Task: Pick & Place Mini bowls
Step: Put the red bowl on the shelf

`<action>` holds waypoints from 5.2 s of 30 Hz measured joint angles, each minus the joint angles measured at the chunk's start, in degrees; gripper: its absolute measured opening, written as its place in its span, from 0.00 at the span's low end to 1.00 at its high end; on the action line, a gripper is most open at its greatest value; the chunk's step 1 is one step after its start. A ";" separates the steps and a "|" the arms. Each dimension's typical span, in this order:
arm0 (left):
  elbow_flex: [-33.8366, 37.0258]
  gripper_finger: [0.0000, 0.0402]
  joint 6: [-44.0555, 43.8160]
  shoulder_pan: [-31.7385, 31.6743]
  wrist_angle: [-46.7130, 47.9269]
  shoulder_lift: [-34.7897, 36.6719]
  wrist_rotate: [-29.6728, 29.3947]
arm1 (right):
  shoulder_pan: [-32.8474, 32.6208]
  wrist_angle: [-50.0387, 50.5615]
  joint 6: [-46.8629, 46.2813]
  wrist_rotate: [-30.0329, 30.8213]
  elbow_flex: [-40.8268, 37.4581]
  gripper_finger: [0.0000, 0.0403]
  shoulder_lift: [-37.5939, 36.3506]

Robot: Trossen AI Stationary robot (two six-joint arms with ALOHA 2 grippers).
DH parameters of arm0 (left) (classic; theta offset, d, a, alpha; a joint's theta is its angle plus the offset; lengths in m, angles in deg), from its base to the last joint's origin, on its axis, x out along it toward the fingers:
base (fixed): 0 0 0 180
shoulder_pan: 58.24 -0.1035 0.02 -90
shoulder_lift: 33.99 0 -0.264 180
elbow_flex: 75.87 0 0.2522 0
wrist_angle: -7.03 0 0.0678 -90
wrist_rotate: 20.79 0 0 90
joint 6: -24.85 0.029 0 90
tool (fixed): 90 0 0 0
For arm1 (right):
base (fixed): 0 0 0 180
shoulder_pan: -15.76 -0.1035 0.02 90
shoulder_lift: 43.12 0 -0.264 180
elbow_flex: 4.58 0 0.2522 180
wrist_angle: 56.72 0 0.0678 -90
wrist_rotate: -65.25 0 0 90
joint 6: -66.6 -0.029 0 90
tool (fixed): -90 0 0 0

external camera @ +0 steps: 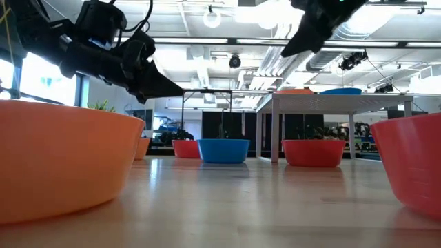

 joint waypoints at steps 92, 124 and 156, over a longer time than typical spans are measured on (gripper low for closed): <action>0.00 0.05 -0.02 0.02 3.89 -0.04 0.24 | -32.06 3.49 -22.93 3.10 -10.59 0.42 8.24; 0.00 0.05 -0.02 0.02 3.85 -0.04 0.22 | -37.72 0.27 -15.92 1.54 -5.76 0.35 23.86; 0.00 0.05 -0.02 0.02 3.85 -0.04 0.22 | -24.71 2.46 -14.59 -5.52 -5.93 0.28 23.86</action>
